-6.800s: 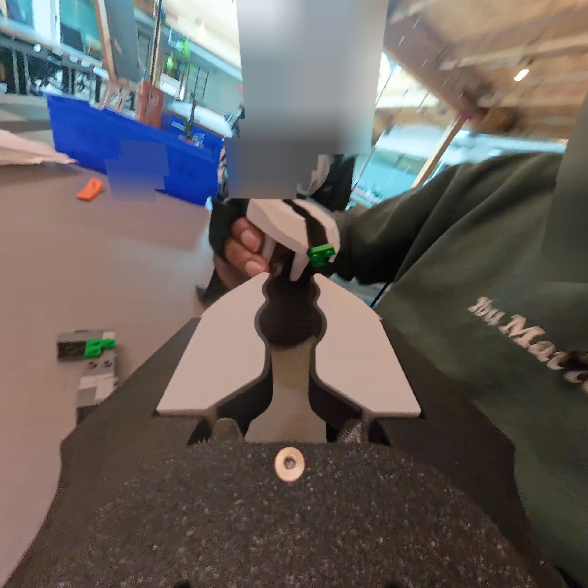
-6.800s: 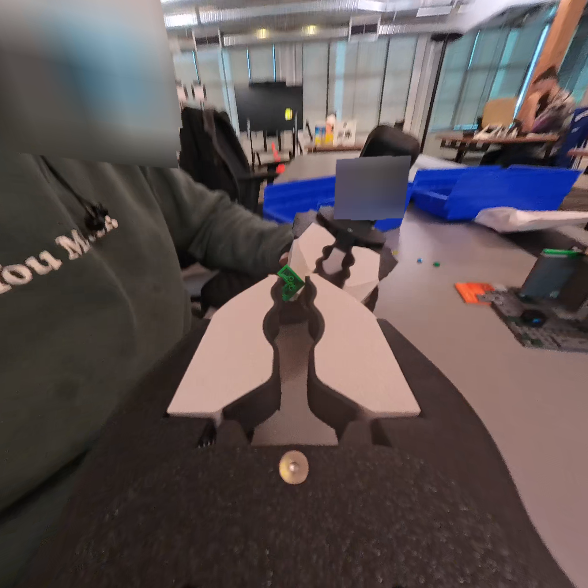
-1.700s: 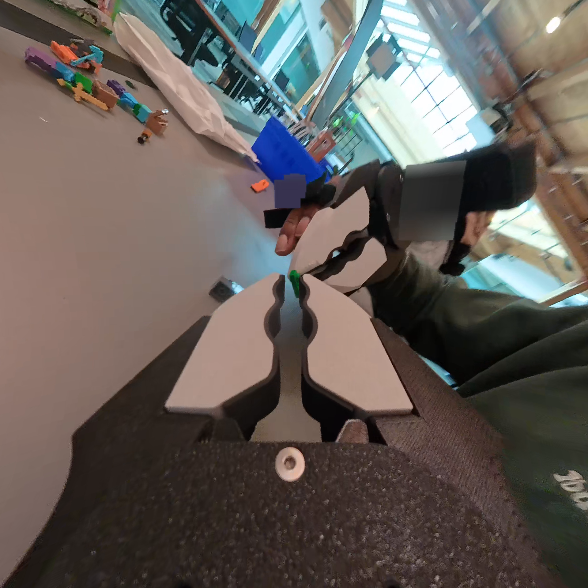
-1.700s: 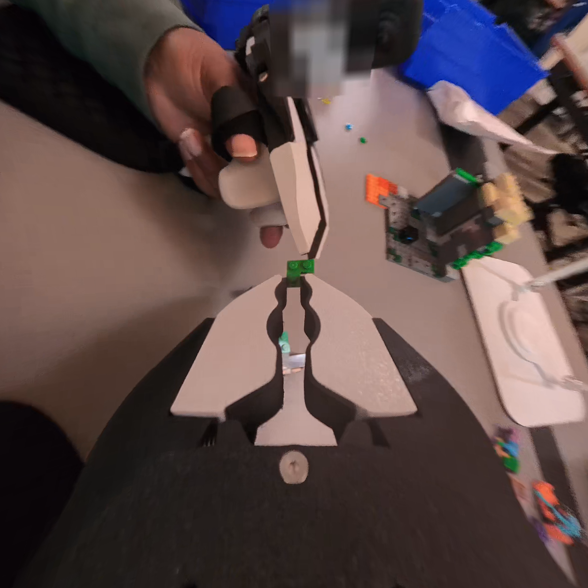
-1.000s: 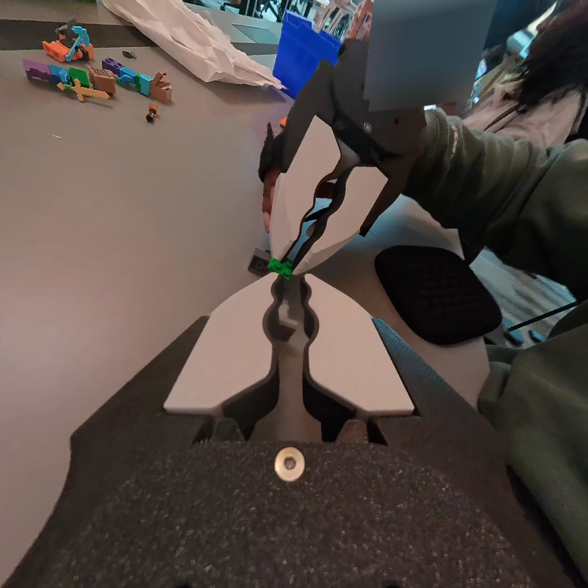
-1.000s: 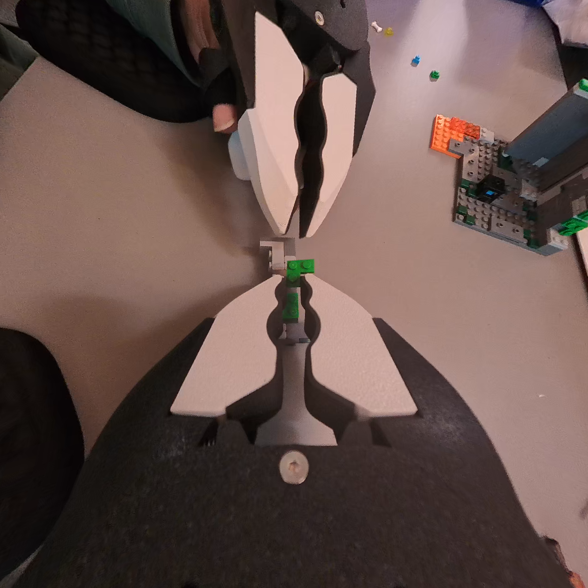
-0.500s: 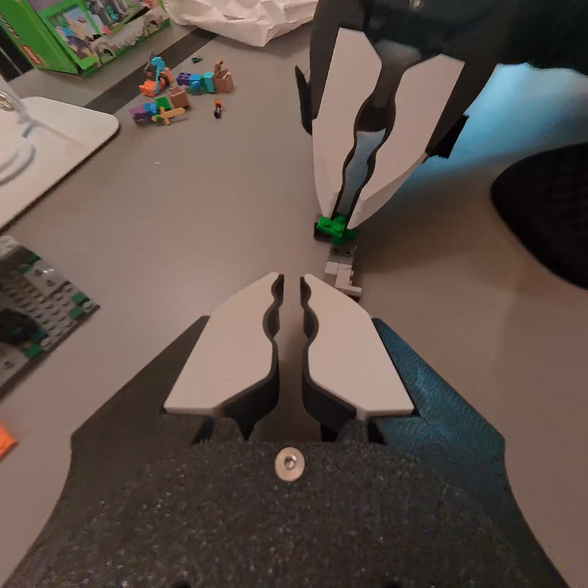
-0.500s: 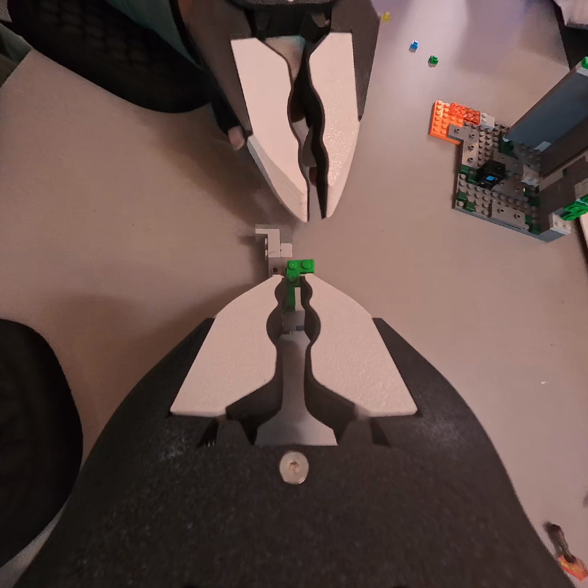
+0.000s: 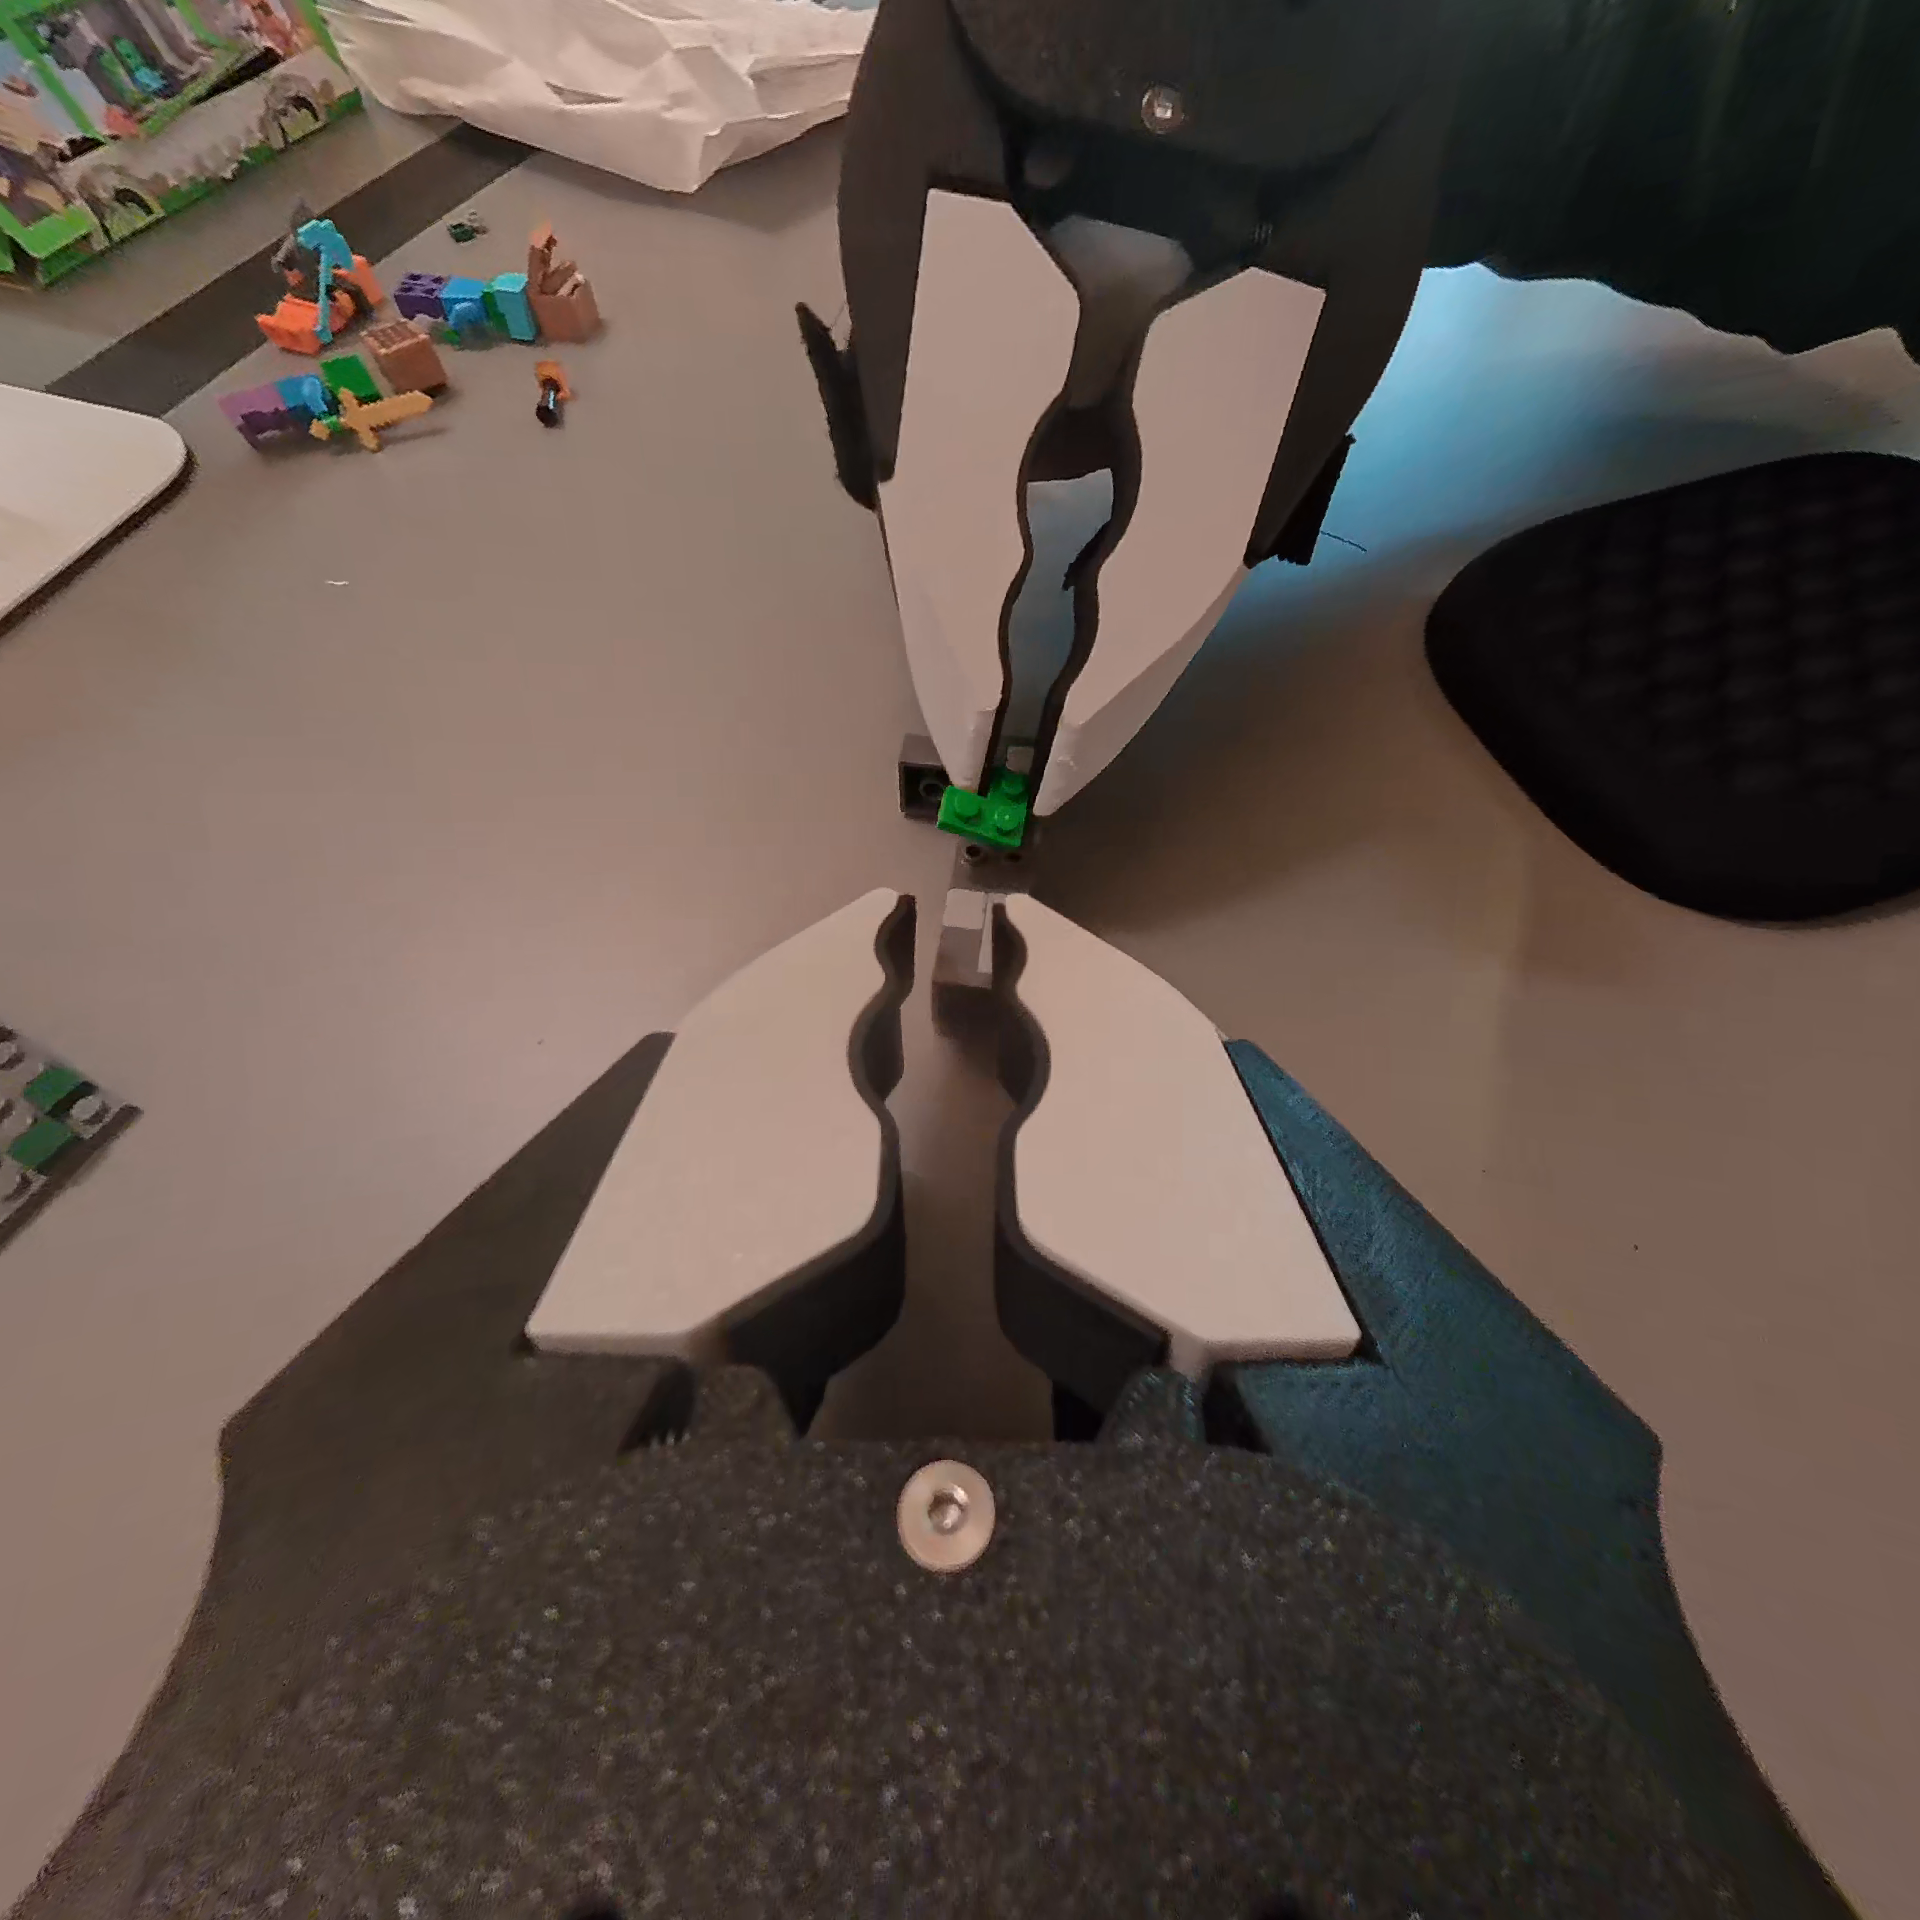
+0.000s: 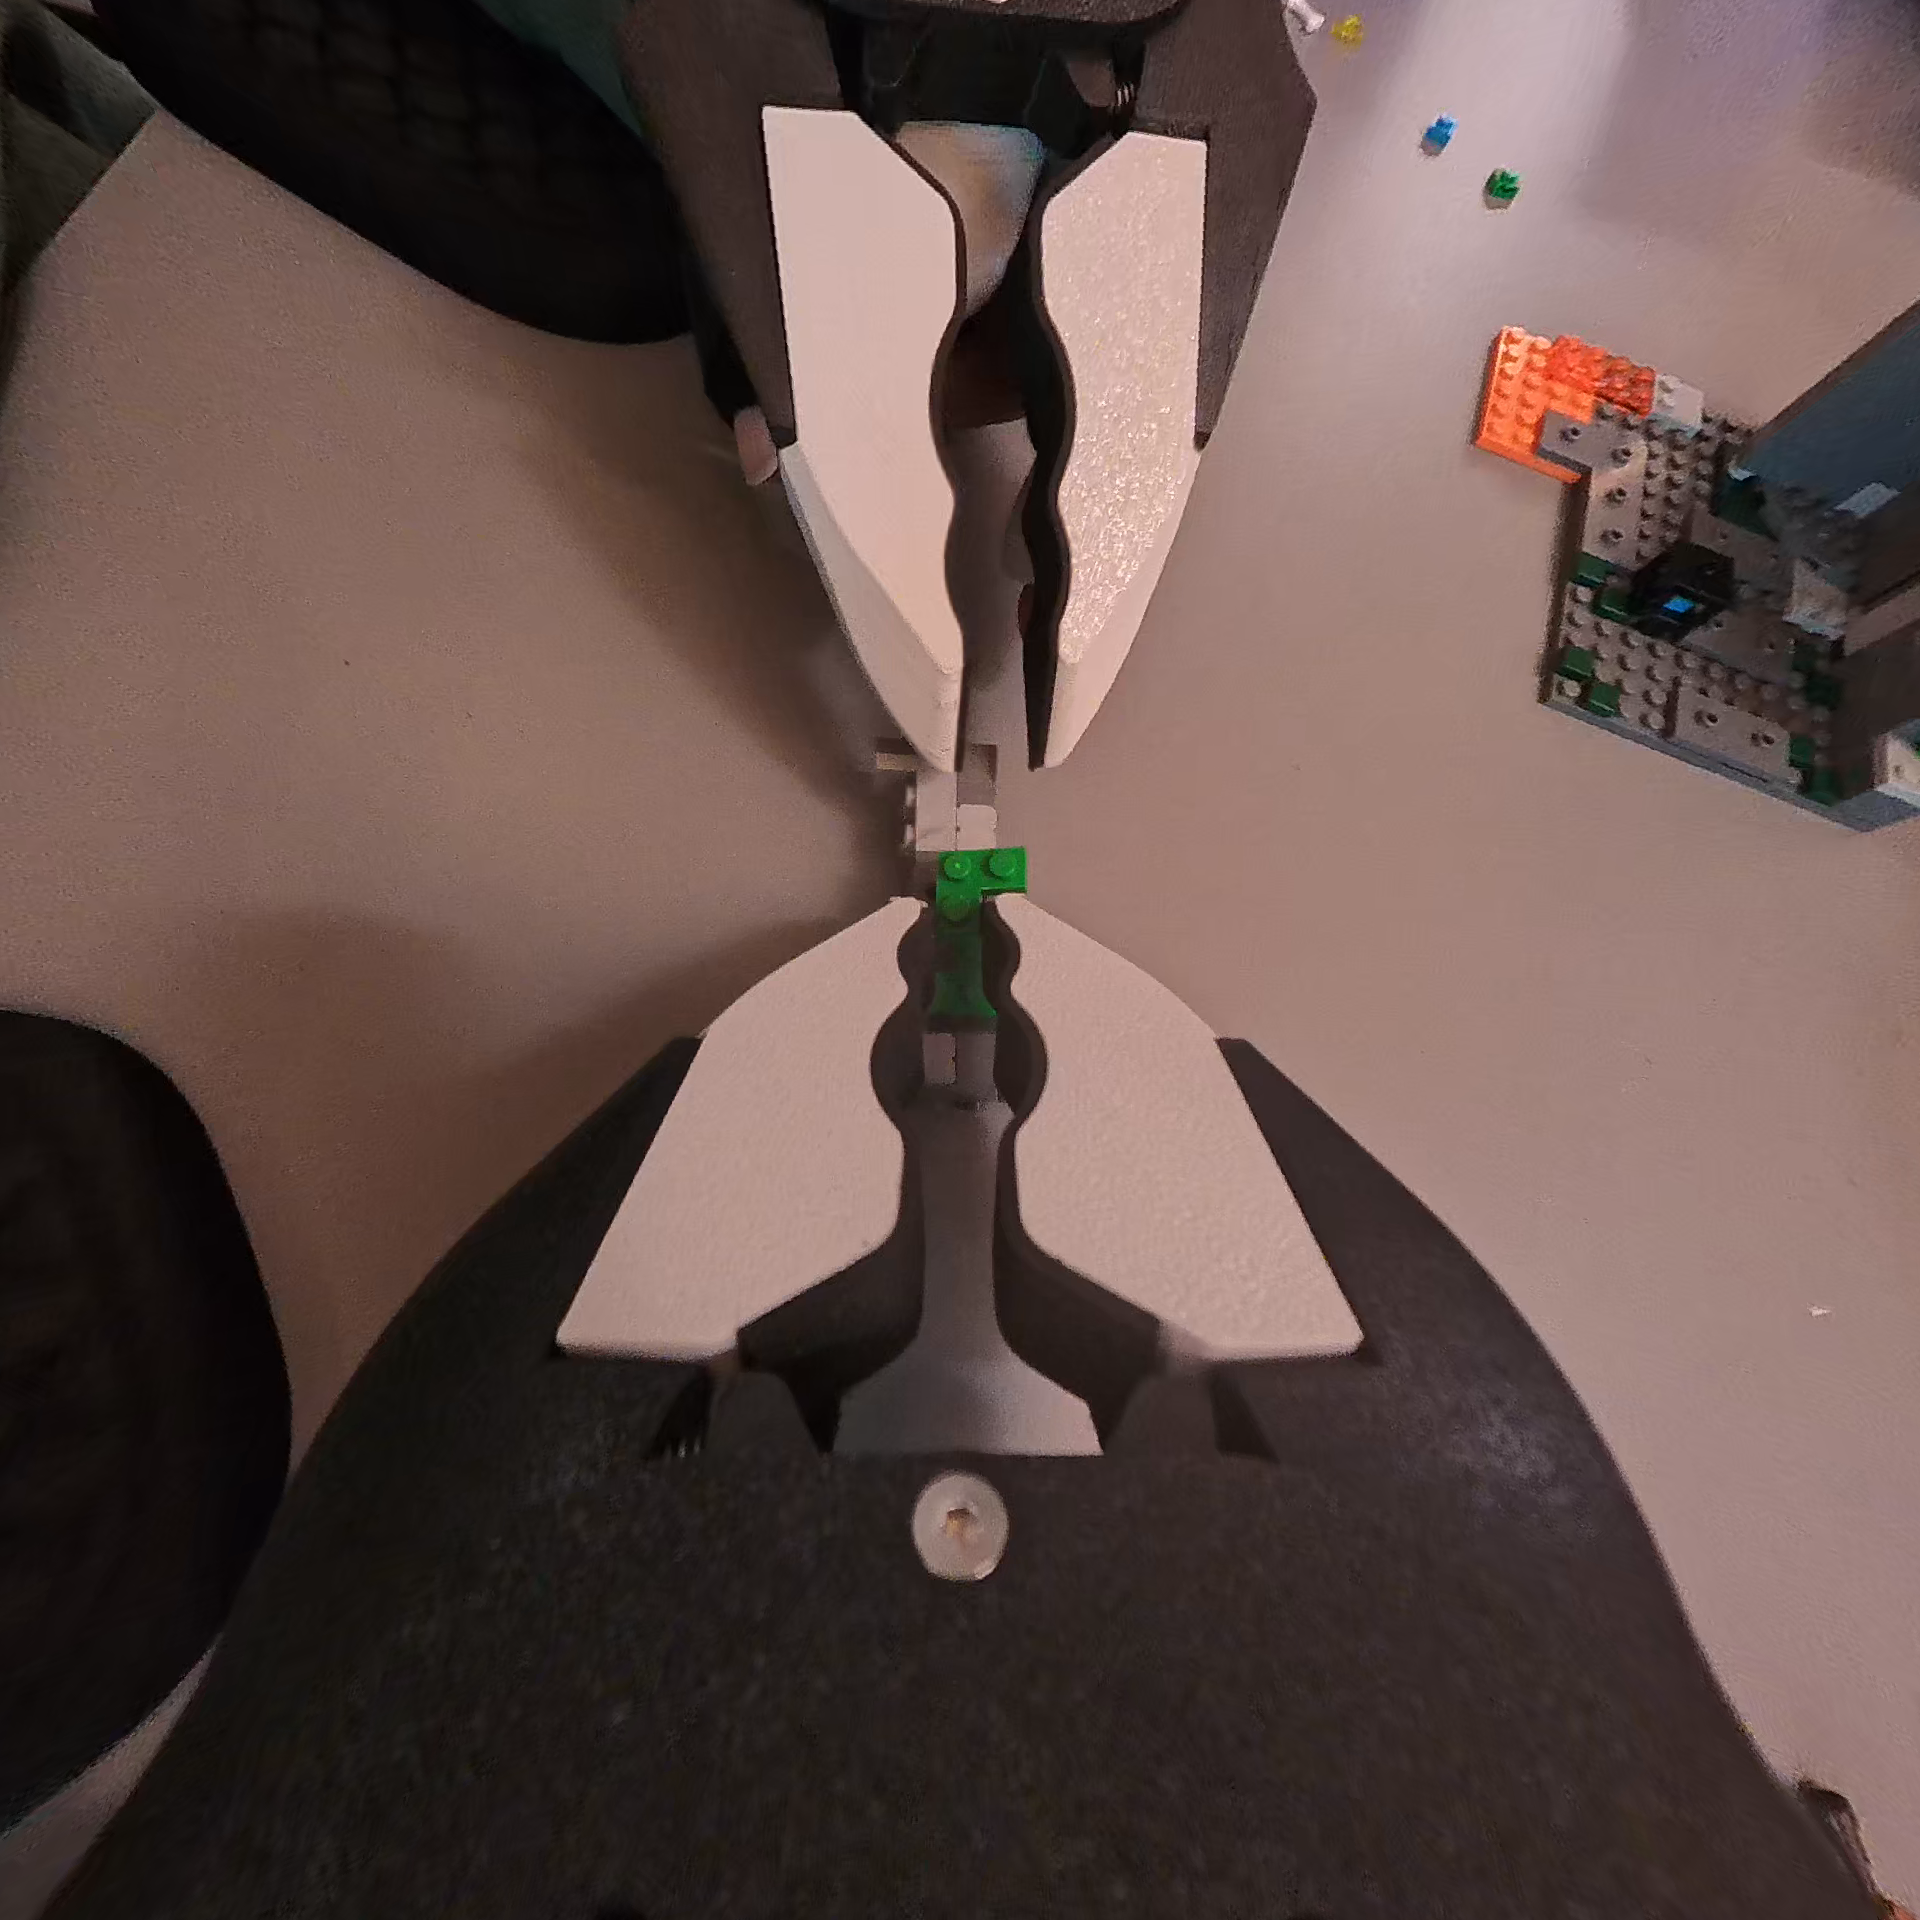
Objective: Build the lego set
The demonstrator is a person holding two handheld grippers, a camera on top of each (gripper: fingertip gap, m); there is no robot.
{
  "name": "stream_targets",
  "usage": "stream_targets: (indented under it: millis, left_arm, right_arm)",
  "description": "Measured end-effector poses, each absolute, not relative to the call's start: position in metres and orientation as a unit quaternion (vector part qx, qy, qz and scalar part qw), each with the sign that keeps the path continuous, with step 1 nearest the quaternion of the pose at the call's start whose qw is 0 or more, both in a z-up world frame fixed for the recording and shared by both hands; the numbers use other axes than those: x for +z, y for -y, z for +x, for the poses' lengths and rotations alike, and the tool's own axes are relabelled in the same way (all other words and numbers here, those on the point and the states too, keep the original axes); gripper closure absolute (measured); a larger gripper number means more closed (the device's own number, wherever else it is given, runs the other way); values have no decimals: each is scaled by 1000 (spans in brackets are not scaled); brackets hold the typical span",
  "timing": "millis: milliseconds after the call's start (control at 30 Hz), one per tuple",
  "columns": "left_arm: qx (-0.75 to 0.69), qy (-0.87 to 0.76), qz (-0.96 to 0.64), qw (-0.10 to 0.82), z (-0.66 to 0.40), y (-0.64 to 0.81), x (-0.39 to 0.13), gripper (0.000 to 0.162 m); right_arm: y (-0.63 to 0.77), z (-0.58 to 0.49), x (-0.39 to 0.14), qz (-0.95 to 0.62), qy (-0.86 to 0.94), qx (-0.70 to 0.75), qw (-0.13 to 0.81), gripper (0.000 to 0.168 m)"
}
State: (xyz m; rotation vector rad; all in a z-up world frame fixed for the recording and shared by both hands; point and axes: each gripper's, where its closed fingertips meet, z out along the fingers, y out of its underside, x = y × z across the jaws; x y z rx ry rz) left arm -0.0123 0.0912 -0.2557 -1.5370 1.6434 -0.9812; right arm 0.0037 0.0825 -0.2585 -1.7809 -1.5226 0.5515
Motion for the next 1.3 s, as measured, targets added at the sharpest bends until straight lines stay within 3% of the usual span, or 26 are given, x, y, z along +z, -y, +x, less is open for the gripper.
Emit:
stream_targets:
  millis: [1300]
  left_arm:
    - [-364,-649,-576,338,-12,-86,-259,146]
  right_arm:
    - [-81,-2,-268,-700,600,185,341,153]
